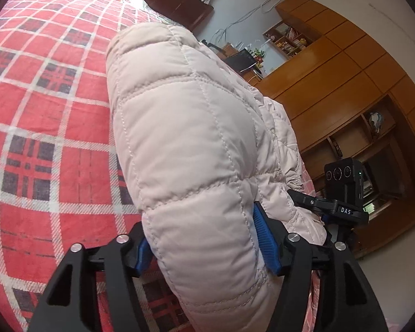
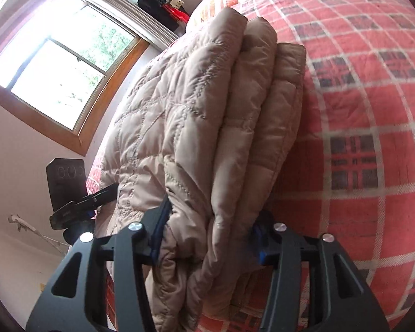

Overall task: Fold large clothes
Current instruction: 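Lower the folded jacket onto the bed and open both tools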

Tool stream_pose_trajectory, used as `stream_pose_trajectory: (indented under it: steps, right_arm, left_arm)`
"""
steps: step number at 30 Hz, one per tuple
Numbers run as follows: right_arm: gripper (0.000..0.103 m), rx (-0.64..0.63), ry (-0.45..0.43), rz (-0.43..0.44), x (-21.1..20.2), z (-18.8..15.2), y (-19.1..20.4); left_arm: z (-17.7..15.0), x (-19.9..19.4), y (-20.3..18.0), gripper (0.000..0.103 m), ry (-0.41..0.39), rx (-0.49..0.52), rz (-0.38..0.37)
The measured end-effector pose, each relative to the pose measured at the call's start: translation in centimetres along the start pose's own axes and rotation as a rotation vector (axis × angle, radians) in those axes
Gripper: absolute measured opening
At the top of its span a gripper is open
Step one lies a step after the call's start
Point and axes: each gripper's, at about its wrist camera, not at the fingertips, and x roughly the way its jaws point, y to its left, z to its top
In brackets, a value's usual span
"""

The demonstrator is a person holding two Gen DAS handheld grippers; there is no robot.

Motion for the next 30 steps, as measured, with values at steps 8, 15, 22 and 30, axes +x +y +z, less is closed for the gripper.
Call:
stream_pose_trajectory:
  steps: [8, 15, 22, 30]
  right_arm:
    - [0.066, -0.023, -0.056, -0.069, -4.6, -1.5, -0.4]
    - [0.065, -0.045, -0.099, -0.095, -8.3, -5.4, 1.0]
    - [0.021, -0.058, -0.067, -0.09, -7.5, -6.6, 1.9]
    - [0.01, -0.036, 0.022, -0.154, -5.4, -8.6, 0.6]
  left_arm:
    - [-0.5, -2.3, -3.3, 0.076, 0.006, 0.016, 0.168]
    - [-4.9, -7.6, -8.0, 0.079, -0.126, 0.078, 0.326]
    - [-6.2, -6.6, -10.8, 0.081, -0.139, 0.159, 0.435]
    - [-7.2, -4.7, -8.6, 0.082, -0.063, 0.158, 0.473]
